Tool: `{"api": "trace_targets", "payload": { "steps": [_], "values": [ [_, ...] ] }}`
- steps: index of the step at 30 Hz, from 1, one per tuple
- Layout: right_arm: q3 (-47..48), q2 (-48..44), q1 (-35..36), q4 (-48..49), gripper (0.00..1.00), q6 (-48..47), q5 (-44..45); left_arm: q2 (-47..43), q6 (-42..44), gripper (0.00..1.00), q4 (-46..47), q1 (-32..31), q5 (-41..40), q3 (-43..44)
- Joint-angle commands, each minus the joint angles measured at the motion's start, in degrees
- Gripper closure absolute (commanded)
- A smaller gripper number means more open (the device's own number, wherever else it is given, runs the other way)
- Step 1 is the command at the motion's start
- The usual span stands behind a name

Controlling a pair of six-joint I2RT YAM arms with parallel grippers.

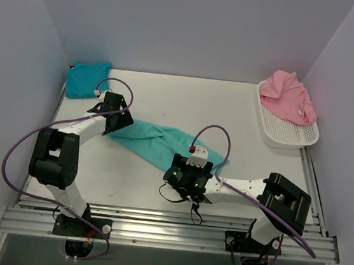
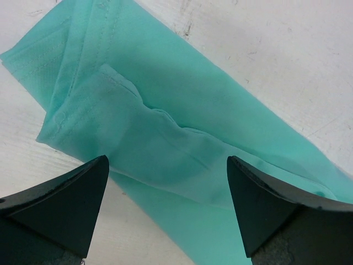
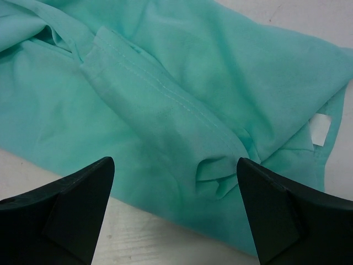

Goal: Fold and stack the t-shirts
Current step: Fold the tshirt

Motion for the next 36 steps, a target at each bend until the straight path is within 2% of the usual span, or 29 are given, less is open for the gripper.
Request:
{"api": "trace_targets", "payload": {
  "steps": [1, 6, 9, 10, 12, 13, 14, 20, 26, 36],
  "values": [
    [-0.3, 0.7, -1.0, 2.5, 0.12, -1.7, 0.3, 0.1, -0.4, 0.03, 3.1, 1.0, 1.0, -0.1],
    [0.2, 0.8, -1.0, 2.5, 0.15, -2.2, 1.0, 0.7, -0.2, 0.03, 4.3, 1.4, 1.2, -0.3],
    [0.5, 1.5, -1.2, 2.4, 0.30, -2.6, 1.1, 1.4, -0.2, 0.03, 4.6, 1.7, 1.3, -0.1],
    [0.6, 1.9, -1.3, 2.4, 0.47, -2.6, 1.0, 1.6, -0.1, 0.04, 4.7, 2.0, 1.3, -0.1],
    [0.6, 2.2, -1.6, 2.4, 0.73, -2.6, 0.9, 2.2, -0.2, 0.07, 4.5, 2.3, 1.7, 0.1],
    [0.7, 2.4, -1.9, 2.0, 0.91, -2.4, 0.8, 2.1, -0.7, 0.09, 4.4, 2.5, 1.5, 0.1],
    [0.7, 2.6, -2.1, 1.7, 0.98, -2.1, 0.8, 1.7, -1.1, 0.08, 4.6, 2.6, 1.3, -0.1],
    [-0.3, 2.5, -2.6, 2.0, 1.00, -1.9, 0.8, -1.8, -3.4, 0.09, 4.2, 3.2, -0.3, -2.2],
    [-1.9, 2.1, -2.8, 3.1, 1.00, -1.8, 0.3, -5.2, -7.1, 0.08, 3.2, 4.5, -6.1, -5.0],
    [-4.1, -1.3, -3.7, 3.5, 1.00, -2.7, 0.3, 0.5, -7.1, 0.08, 1.9, 7.2, -4.4, -1.6]
  ]
}}
